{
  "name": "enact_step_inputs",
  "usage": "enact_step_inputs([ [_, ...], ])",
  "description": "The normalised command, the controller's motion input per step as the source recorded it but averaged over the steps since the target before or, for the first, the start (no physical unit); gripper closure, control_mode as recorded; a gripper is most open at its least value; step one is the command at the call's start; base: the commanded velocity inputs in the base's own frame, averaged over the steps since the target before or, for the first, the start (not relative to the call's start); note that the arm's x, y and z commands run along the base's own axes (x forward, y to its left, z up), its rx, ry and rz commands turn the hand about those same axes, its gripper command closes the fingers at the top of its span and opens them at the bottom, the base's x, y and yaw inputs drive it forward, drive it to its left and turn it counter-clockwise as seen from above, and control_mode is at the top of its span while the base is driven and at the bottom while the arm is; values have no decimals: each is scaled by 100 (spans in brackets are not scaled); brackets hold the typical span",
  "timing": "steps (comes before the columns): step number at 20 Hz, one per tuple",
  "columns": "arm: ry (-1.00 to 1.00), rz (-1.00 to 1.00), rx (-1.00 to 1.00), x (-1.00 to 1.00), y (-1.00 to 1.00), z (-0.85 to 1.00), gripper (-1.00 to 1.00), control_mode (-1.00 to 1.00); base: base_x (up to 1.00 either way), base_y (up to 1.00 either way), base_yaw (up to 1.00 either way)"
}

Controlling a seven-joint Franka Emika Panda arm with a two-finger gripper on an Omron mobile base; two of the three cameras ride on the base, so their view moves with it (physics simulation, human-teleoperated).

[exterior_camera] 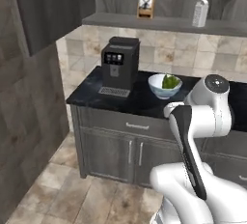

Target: Pick the cheese from the fridge and the cheese grater from the cabinet and place them next to the salad bowl.

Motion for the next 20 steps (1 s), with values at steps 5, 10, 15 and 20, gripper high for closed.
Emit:
enact_step_inputs([
  [5,0,0,0,0,0,0,100,100,61,11,-65],
  [10,0,0,0,0,0,0,100,100,77,55,-53],
  [15,0,0,0,0,0,0,100,100,70,-12,-29],
  [20,0,0,0,0,0,0,100,100,26,-28,-6],
])
